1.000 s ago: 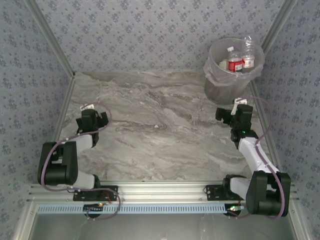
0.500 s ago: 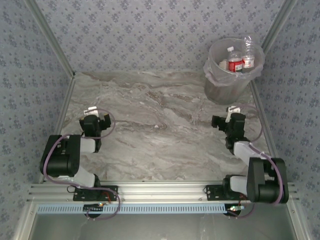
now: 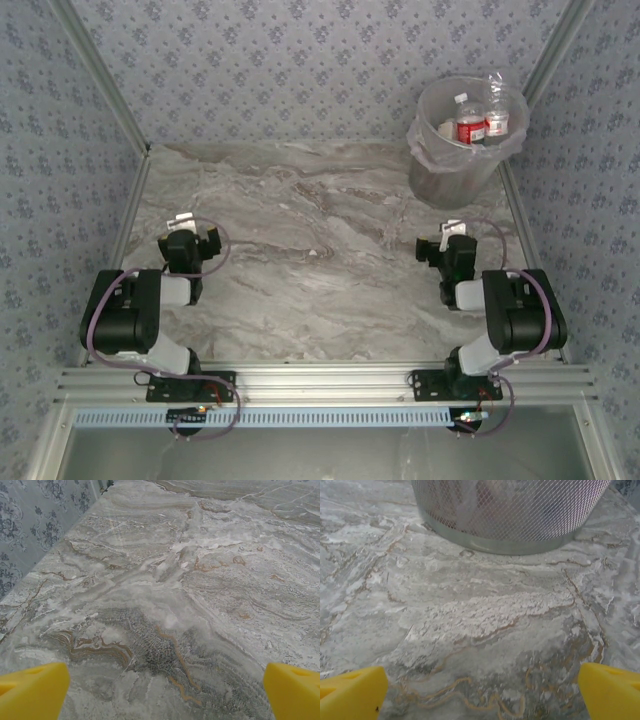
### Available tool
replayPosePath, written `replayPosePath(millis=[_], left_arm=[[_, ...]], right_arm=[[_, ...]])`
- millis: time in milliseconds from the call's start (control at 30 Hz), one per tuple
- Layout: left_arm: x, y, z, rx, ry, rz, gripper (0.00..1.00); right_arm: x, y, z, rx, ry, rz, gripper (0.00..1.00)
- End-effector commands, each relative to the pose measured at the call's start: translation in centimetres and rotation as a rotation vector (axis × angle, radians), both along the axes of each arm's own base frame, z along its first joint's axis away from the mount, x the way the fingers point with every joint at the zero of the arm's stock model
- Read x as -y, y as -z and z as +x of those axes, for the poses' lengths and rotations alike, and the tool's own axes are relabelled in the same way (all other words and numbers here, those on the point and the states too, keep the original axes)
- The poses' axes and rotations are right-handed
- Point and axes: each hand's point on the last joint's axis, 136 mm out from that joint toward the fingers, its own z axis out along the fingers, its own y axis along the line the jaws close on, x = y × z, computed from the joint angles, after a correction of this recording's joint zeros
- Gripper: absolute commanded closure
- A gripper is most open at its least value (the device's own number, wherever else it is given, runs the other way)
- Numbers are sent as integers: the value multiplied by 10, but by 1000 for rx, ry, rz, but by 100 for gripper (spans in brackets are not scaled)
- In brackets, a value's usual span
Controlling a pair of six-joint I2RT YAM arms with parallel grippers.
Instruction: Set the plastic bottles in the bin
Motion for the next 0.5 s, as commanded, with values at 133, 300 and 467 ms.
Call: replayPosePath(millis=[133, 300, 467], left_arm=[[-1, -17, 9, 56, -5, 19, 1], [-1, -16, 9, 54, -3, 18, 0], [-1, -16, 9, 56, -3, 18, 1]], right_arm=[[4, -26, 18, 76, 17, 9, 0], [5, -25, 18, 74, 17, 10, 0], [4, -25, 18, 74, 15, 14, 0]])
